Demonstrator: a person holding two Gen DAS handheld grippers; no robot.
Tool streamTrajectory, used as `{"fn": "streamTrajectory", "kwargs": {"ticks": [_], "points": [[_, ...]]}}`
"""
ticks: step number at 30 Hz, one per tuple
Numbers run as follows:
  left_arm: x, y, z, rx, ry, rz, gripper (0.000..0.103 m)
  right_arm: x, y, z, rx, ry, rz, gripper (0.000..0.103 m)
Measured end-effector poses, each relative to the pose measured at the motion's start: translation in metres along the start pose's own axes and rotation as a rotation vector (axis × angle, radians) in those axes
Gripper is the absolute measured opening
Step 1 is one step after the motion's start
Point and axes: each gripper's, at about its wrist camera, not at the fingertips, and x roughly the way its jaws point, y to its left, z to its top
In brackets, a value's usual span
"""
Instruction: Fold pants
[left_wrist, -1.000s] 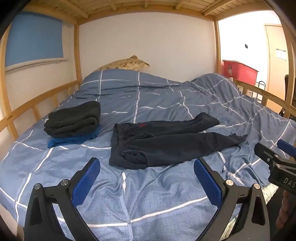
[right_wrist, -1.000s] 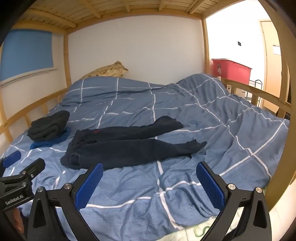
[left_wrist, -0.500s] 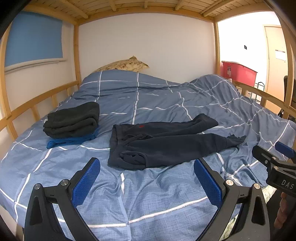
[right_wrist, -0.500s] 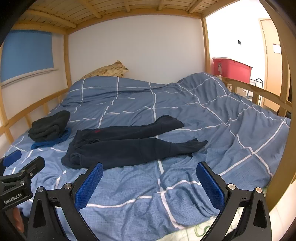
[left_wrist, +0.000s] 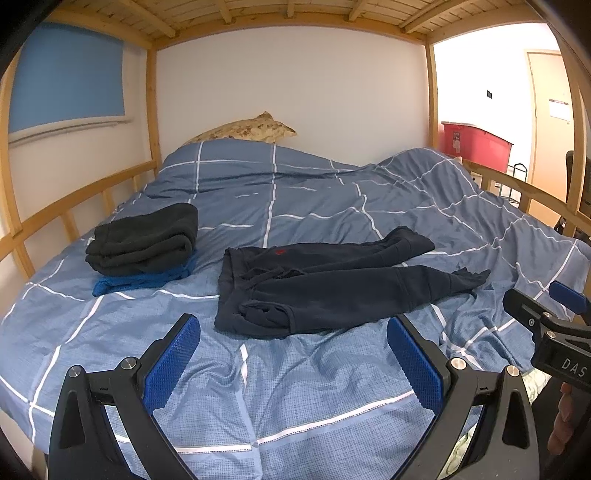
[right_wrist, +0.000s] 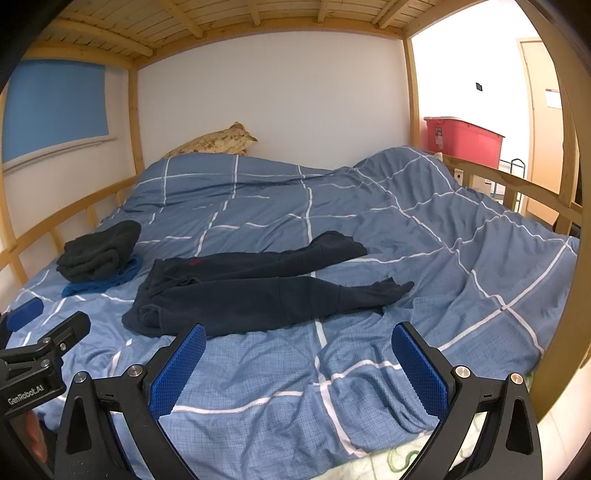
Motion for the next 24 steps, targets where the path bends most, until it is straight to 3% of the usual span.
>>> {"fn": "streamTrajectory", "kwargs": {"ticks": [24], "points": [[-0.0011, -0.0022, 0.0018, 0.000, -0.004, 0.005, 0.103, -0.0004, 0.0000, -0.0001, -0.002, -0.002, -0.002, 0.102]]}}
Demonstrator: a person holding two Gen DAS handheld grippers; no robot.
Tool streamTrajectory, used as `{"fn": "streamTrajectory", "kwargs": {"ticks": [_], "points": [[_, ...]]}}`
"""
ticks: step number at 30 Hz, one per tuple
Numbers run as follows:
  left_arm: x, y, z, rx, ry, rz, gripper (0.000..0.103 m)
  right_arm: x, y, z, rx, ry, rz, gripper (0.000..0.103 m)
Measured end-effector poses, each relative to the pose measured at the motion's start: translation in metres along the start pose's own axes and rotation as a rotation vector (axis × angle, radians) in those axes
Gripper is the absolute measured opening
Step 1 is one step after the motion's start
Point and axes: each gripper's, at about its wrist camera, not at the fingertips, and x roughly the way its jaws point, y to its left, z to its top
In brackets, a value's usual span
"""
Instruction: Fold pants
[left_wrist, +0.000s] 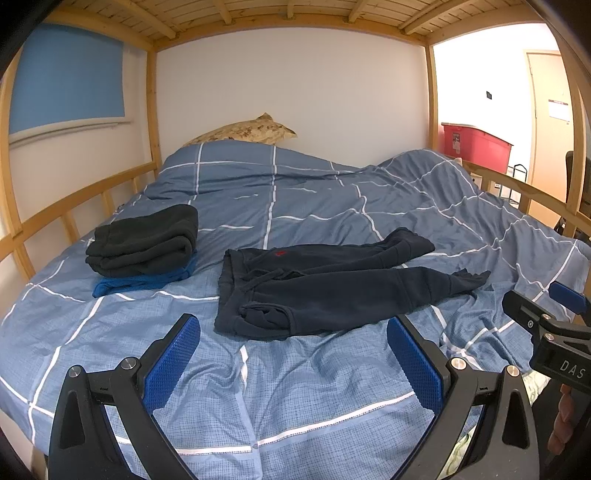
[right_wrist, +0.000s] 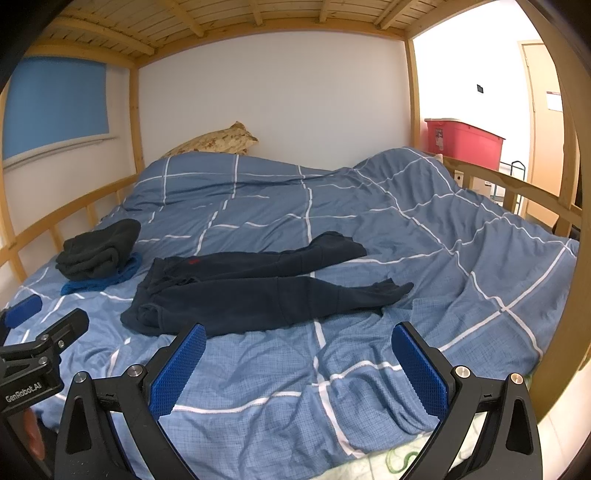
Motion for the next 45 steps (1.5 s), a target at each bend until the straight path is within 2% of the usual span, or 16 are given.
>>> {"fn": "streamTrajectory", "kwargs": {"ticks": [29, 37, 45], "points": [[0.009, -0.006, -0.001, 0.004, 0.009, -0.010, 0.103, 0.005, -0.007, -0.004, 0.002, 0.009, 0.000, 0.102], [0.034, -0.036, 0.009, -0.006, 0.003, -0.031, 0.103, 0.022, -0.029, 0.009, -0.030, -0.016, -0.005, 0.102], [0.073, -0.079, 0.019, 0.000, -0.016, -0.030, 0.103, 0.067, -0.080, 0.037, -0.041, -0.027, -0.050, 0.102]]}}
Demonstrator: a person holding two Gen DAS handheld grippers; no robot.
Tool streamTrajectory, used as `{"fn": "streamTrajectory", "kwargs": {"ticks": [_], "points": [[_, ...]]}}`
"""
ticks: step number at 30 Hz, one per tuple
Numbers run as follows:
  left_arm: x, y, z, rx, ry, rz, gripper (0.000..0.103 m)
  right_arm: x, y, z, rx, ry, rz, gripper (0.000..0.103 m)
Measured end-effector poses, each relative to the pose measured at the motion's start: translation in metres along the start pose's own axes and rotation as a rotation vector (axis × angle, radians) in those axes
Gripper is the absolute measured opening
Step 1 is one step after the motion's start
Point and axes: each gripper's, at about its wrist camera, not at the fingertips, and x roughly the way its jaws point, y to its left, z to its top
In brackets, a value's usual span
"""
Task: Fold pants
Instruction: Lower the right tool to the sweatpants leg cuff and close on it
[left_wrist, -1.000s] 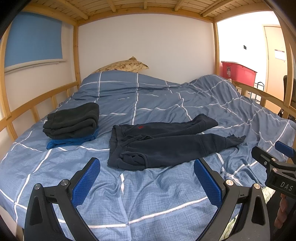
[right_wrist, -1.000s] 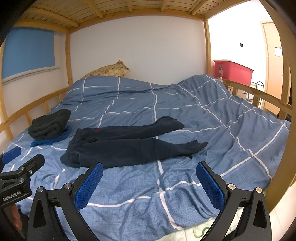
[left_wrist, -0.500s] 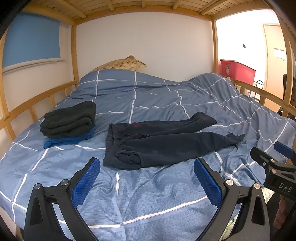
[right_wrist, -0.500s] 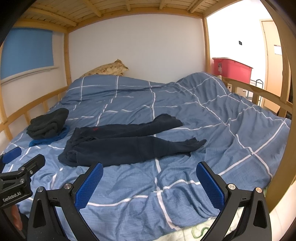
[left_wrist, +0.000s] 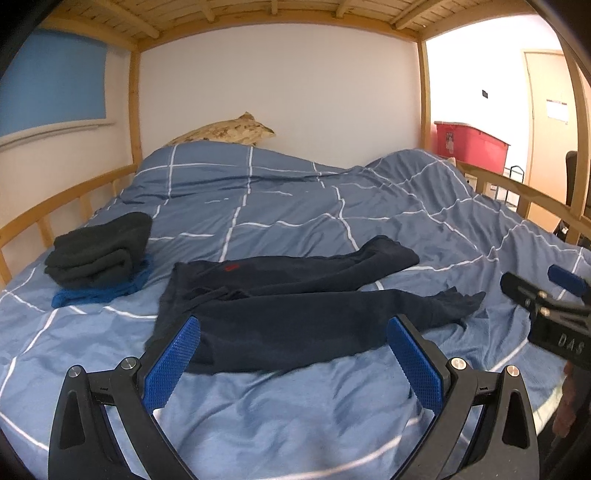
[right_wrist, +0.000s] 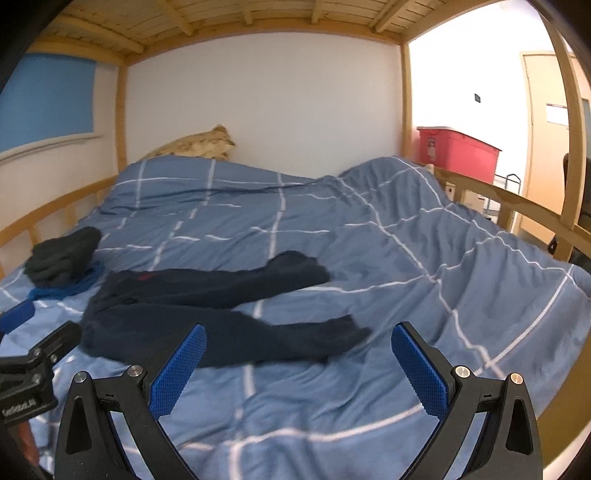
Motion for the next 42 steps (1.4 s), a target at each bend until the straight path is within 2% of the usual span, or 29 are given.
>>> {"fn": "streamTrajectory", "kwargs": {"ticks": [7, 21, 23, 25, 28, 30, 35, 42], "points": [[0.028, -0.032, -0.001, 0.025, -0.016, 0.000, 0.103, 0.039, -0.029, 0.000, -0.001, 0.048, -0.031, 0.102], [0.084, -0.064, -0.009, 0.097, 0.047, -0.016, 0.103, 0.098, -0.054, -0.003, -0.003, 0.117, -0.042, 0.100], [0.091, -0.068, -0.007, 0.102, 0.051, -0.022, 0.103, 0.104, -0.056, 0.004, -0.019, 0.119, -0.034, 0.096], [0.098, -0.072, -0.003, 0.104, 0.054, -0.025, 0.103, 0.114, -0.060, 0.014, -0.025, 0.129, -0.014, 0.094], [0.109, -0.079, 0.005, 0.104, 0.074, -0.050, 0.103, 0.139, -0.066, 0.026, -0.042, 0.185, 0.042, 0.084], [0.115, -0.083, 0.009, 0.106, 0.080, -0.060, 0.103, 0.155, -0.068, 0.027, -0.045, 0.236, 0.086, 0.077], [0.116, -0.094, 0.016, 0.105, 0.034, -0.062, 0.103, 0.190, -0.069, 0.015, -0.044, 0.347, 0.178, 0.065], [0.121, -0.103, 0.010, 0.128, 0.053, -0.080, 0.103, 0.223, -0.074, -0.009, 0.003, 0.464, 0.236, 0.060]]}}
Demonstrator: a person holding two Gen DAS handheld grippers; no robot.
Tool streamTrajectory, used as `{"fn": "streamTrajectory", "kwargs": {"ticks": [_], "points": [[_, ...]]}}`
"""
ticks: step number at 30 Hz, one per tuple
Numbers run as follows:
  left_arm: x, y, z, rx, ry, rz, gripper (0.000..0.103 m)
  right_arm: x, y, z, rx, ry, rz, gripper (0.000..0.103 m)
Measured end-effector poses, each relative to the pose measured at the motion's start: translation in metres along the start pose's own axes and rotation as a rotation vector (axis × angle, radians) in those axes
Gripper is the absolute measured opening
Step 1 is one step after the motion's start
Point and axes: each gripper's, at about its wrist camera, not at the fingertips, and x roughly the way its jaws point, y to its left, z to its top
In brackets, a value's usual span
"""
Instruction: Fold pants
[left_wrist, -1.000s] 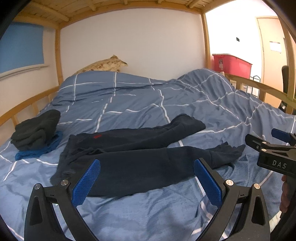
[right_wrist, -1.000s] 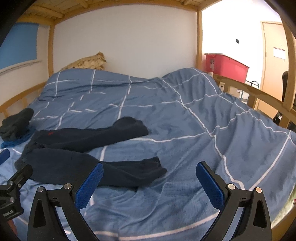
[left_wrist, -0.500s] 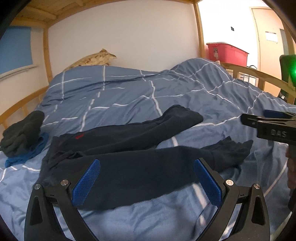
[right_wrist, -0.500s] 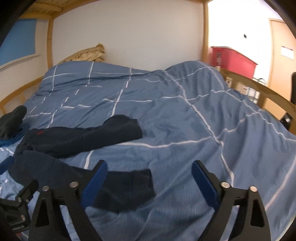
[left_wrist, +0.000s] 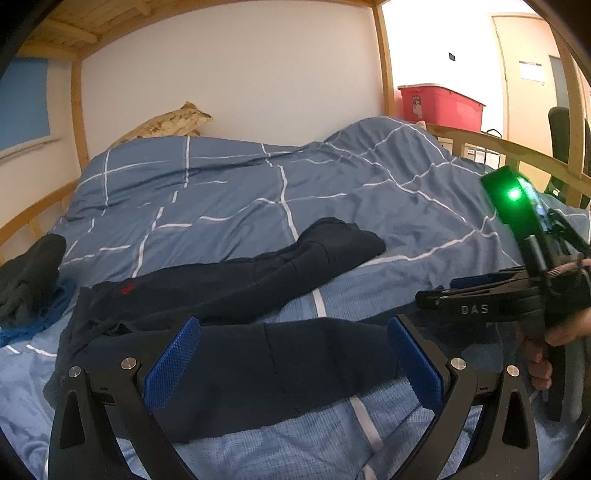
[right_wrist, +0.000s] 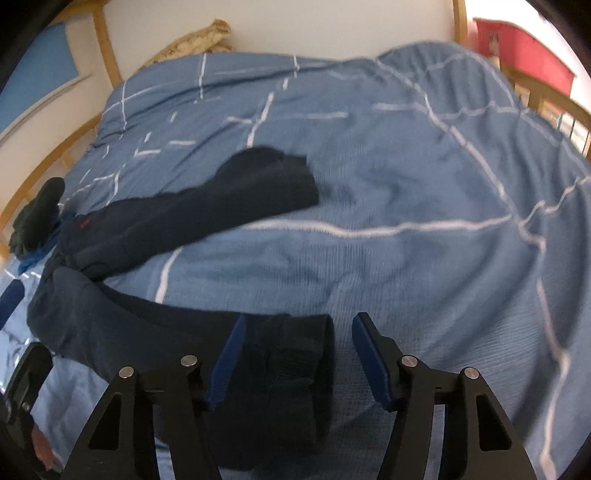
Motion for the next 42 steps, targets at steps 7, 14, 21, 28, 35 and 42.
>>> {"fn": "streamTrajectory", "kwargs": {"ticks": [7, 14, 21, 28, 35, 42], "points": [[-0.001, -0.004, -0.005, 0.005, 0.013, -0.018, 0.103, 0.001, -0.005, -0.002, 0.026, 0.024, 0.067, 0.013], [-0.005, -0.003, -0.004, -0.007, -0.002, -0.018, 0.103, -0.039, 0.002, 0.021, -0.018, -0.152, -0.019, 0.009], [-0.004, 0.000, -0.004, -0.009, 0.004, 0.001, 0.103, -0.003, 0.008, 0.039, -0.068, -0.119, -0.135, 0.009], [-0.001, 0.004, -0.006, -0.001, 0.011, 0.020, 0.103, 0.017, -0.003, 0.031, -0.028, -0.066, -0.137, 0.011], [-0.003, 0.010, -0.002, -0.015, -0.012, 0.033, 0.103, -0.038, -0.005, 0.017, 0.018, -0.188, -0.171, 0.045], [-0.004, 0.002, -0.007, -0.006, 0.010, 0.005, 0.103, -0.046, -0.011, -0.026, 0.127, -0.155, -0.031, 0.045]]}}
